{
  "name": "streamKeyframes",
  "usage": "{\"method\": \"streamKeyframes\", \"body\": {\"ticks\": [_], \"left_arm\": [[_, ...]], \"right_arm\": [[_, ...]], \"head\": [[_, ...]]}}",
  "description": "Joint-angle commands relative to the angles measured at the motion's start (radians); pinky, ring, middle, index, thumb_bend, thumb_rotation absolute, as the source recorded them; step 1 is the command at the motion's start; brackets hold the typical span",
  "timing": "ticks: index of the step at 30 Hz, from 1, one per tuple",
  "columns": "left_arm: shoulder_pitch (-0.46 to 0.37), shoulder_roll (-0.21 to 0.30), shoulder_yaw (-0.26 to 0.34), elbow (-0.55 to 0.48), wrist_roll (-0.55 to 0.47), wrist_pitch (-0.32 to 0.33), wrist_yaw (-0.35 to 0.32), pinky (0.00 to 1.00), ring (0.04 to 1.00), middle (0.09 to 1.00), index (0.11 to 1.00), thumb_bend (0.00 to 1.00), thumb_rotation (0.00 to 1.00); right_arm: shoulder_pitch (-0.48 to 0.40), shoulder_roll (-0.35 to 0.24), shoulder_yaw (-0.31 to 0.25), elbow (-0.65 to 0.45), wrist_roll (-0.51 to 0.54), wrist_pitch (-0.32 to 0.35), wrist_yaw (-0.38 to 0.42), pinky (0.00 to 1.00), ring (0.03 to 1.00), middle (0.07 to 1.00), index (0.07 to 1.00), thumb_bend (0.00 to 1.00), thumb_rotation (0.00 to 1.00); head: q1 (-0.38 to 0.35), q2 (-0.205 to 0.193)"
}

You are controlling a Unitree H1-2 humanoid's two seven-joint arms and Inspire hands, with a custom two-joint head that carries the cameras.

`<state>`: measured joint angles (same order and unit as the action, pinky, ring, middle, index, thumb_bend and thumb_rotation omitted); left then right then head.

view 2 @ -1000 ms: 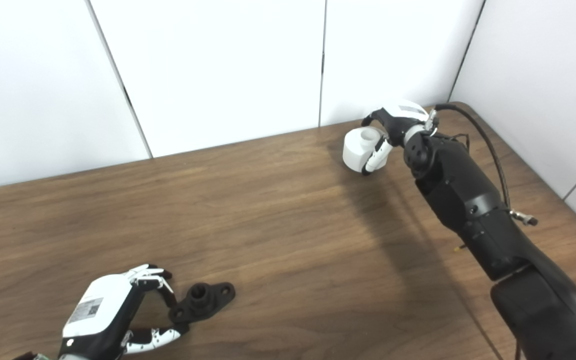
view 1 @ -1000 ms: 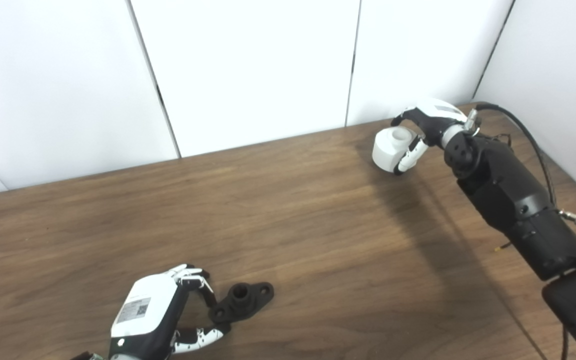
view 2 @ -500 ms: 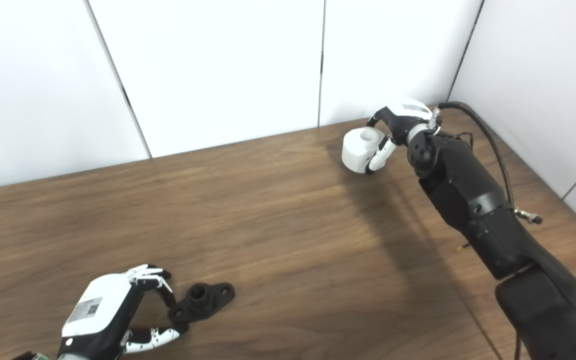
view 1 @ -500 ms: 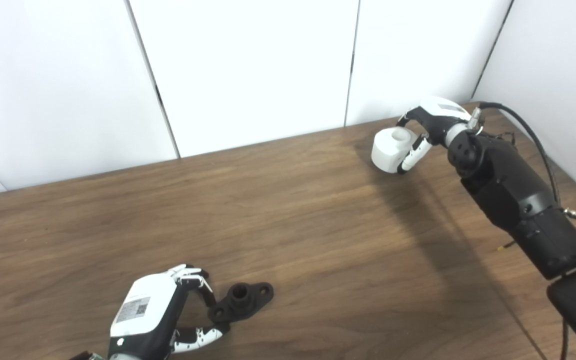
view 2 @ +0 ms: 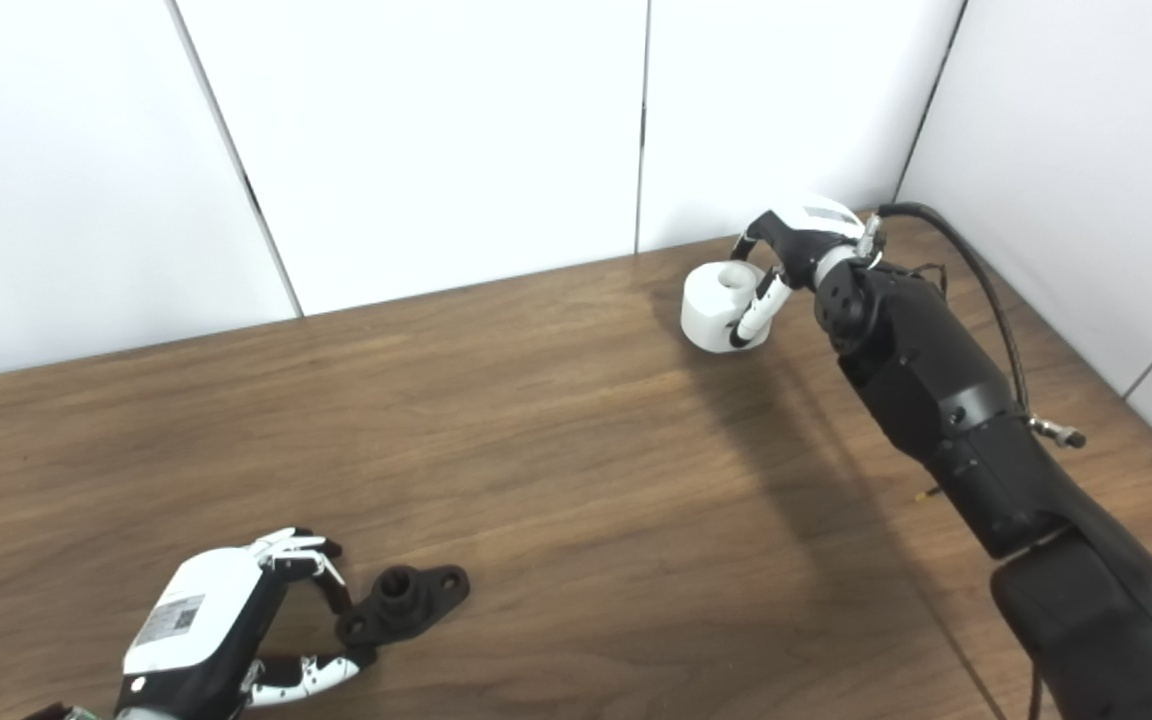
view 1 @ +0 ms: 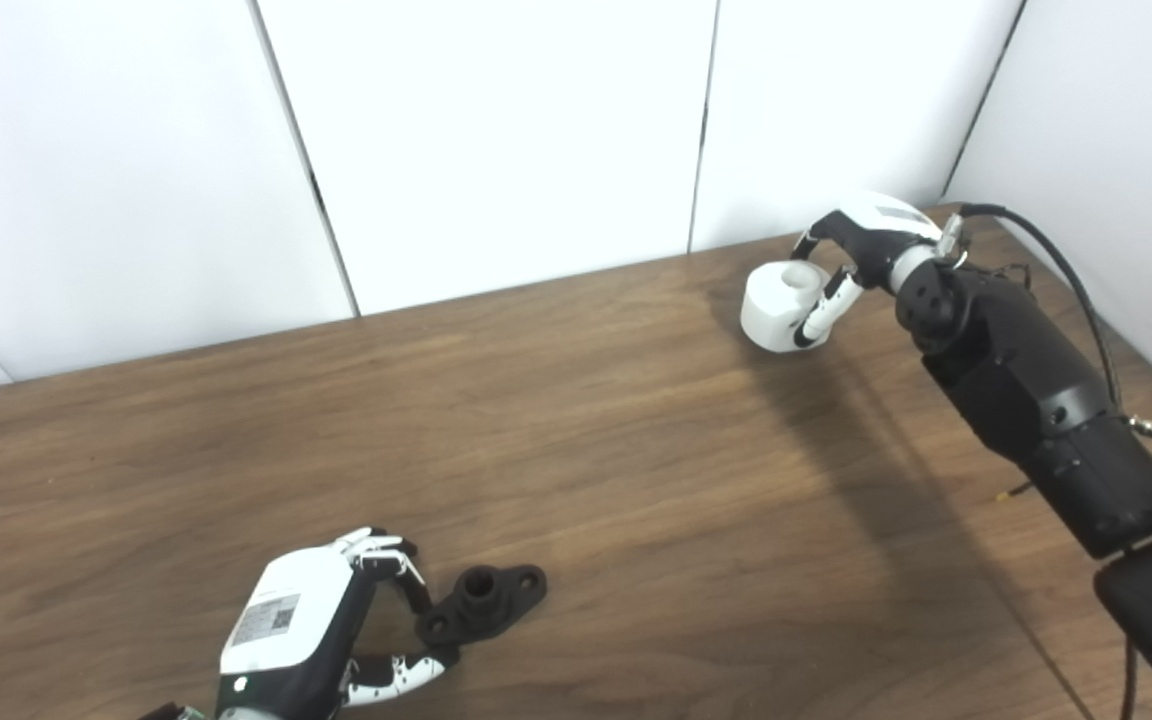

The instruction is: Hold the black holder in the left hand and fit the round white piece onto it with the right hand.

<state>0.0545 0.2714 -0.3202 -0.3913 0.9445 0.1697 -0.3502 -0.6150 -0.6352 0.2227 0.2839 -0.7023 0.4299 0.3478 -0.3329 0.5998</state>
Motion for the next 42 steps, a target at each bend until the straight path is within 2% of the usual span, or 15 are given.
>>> {"method": "streamKeyframes", "body": {"ticks": [1,6,7,8,10,24,27,36,39,42], "left_arm": [[0.053,0.015,-0.012,0.047,0.003,0.054,-0.075,0.82,0.878,0.795,0.486,0.52,0.04],[0.055,0.016,-0.013,0.044,0.002,0.051,-0.074,0.82,0.876,0.792,0.486,0.52,0.04],[0.055,0.016,-0.013,0.043,0.002,0.052,-0.075,0.82,0.875,0.792,0.486,0.52,0.04],[0.055,0.015,-0.013,0.043,0.003,0.053,-0.075,0.82,0.875,0.792,0.486,0.52,0.04],[0.055,0.014,-0.013,0.043,0.005,0.055,-0.076,0.81,0.875,0.791,0.486,0.52,0.04],[0.054,-0.002,-0.018,0.043,0.013,0.065,-0.072,0.81,0.873,0.791,0.486,0.52,0.04],[0.053,-0.007,-0.018,0.046,0.011,0.068,-0.071,0.81,0.874,0.792,0.486,0.52,0.04],[0.053,-0.015,-0.024,0.041,0.023,0.072,-0.074,0.81,0.872,0.789,0.486,0.52,0.04],[0.053,-0.015,-0.025,0.043,0.023,0.066,-0.070,0.80,0.869,0.786,0.486,0.52,0.04],[0.054,-0.018,-0.027,0.044,0.025,0.065,-0.066,0.81,0.866,0.785,0.486,0.52,0.04]], "right_arm": [[-0.043,-0.024,-0.022,-0.034,0.001,-0.022,-0.041,0.95,0.970,0.892,0.619,0.83,0.12],[-0.038,-0.023,-0.023,-0.042,0.008,-0.021,-0.044,0.95,0.964,0.876,0.597,0.82,0.13],[-0.037,-0.023,-0.025,-0.042,0.010,-0.022,-0.046,0.95,0.965,0.874,0.546,0.67,0.13],[-0.036,-0.022,-0.026,-0.041,0.011,-0.025,-0.050,0.96,0.965,0.873,0.519,0.60,0.14],[-0.034,-0.023,-0.028,-0.040,0.014,-0.029,-0.054,0.97,0.964,0.865,0.495,0.54,0.14],[-0.022,-0.033,-0.029,-0.045,0.024,-0.059,-0.069,0.96,0.949,0.837,0.486,0.52,0.13],[-0.014,-0.041,-0.024,-0.065,0.022,-0.056,-0.048,0.96,0.950,0.836,0.486,0.52,0.13],[0.060,-0.051,-0.020,-0.299,-0.022,0.034,0.061,0.94,0.942,0.823,0.486,0.52,0.13],[0.081,-0.036,-0.034,-0.373,-0.039,0.039,0.098,0.95,0.940,0.819,0.486,0.52,0.14],[0.101,-0.001,-0.046,-0.485,-0.078,0.040,0.179,0.94,0.937,0.807,0.487,0.52,0.14]], "head": [[-0.001,0.001],[-0.002,0.004],[-0.002,0.004],[-0.002,0.004],[-0.002,0.004],[0.008,0.006],[0.015,0.006],[0.054,0.022],[0.068,0.033],[0.093,0.043]]}}
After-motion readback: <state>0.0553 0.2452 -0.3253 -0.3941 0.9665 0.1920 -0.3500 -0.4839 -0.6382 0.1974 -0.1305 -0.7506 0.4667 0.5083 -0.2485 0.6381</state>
